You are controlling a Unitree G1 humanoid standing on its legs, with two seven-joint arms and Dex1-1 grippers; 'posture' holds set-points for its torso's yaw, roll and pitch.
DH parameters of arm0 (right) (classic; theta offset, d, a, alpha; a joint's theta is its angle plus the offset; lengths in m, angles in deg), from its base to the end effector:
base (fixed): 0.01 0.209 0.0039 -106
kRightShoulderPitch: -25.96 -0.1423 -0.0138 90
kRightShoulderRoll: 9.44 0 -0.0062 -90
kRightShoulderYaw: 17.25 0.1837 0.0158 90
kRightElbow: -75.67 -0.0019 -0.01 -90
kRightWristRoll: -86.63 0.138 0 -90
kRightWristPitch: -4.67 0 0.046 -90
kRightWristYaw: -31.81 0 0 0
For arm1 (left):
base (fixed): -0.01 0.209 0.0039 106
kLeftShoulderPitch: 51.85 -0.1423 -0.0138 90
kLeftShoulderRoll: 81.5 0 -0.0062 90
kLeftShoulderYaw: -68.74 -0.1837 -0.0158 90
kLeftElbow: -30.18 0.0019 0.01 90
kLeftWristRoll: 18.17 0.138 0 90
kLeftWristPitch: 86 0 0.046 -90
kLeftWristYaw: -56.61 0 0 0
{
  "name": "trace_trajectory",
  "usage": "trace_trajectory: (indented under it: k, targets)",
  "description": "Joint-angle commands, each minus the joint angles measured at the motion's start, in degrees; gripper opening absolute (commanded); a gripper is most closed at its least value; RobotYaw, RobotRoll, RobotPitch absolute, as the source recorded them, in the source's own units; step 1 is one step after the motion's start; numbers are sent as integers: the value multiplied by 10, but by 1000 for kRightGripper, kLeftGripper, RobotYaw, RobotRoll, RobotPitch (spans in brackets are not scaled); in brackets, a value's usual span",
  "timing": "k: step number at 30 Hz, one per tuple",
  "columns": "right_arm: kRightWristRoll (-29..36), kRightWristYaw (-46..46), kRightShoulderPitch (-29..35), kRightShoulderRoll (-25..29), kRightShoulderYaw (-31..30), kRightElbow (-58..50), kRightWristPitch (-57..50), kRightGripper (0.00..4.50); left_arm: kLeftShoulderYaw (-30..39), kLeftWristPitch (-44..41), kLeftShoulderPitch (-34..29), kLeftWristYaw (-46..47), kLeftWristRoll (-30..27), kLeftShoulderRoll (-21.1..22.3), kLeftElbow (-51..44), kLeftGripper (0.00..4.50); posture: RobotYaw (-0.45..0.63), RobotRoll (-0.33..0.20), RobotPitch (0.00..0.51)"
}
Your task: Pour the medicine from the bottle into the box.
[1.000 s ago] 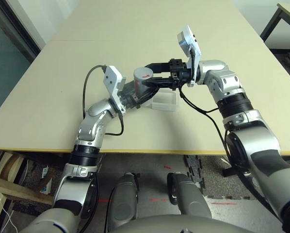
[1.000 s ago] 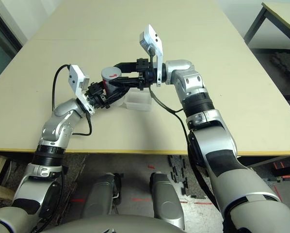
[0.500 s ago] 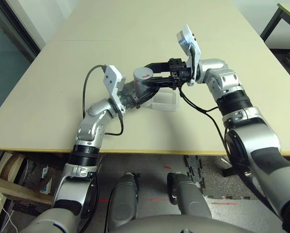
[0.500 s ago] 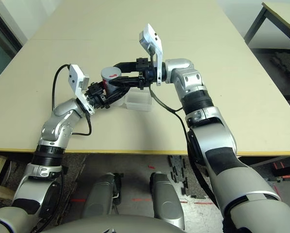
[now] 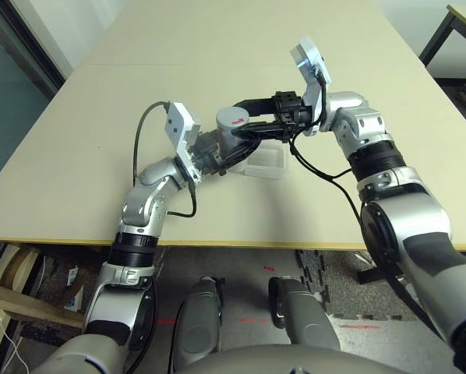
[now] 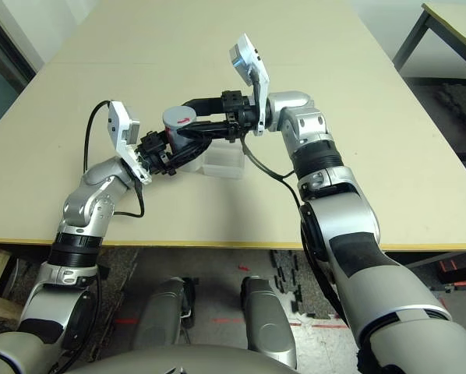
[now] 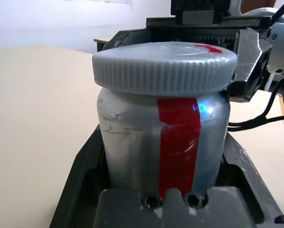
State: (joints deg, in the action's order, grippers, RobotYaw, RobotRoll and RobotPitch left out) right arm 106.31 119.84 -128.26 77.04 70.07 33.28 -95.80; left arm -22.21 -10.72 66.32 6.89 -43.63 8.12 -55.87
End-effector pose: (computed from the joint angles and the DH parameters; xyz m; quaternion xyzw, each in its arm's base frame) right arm 0.3687 -0.1266 0.2076 -0.0088 -0.0409 0.7519 0.6579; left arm 0.2859 0.1657 0.1415 -0.0357 -0.0900 -0.5005 0.8603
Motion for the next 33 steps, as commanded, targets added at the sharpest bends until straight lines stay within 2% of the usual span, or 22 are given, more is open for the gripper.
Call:
trace_trajectory:
  k: [1, 5, 11, 18, 33]
  targets:
    - [47, 45, -21, -21, -25, -11, -5, 2552, -9, -17, -7, 3, 5, 3, 6, 2713, -20, 0, 134]
    - [52, 45, -29, -21, -34, 7, 4, 2552, -10, -21, -10, 2, 2, 5, 1, 2713, -18, 0, 133]
    - [21, 45, -48, -20, -17, 66, 26, 4466, -11, -24, -13, 2, 0, 7, -4, 2713, -16, 0, 130]
    - [-3, 43, -59, -11, 4, 109, 47, 4500, -14, -19, -17, -3, 4, 11, -1, 2713, -17, 0, 133]
    - [-25, 16, -54, -31, 13, 105, 78, 4500, -20, 2, 0, -5, 19, 5, 20, 2713, -29, 0, 137]
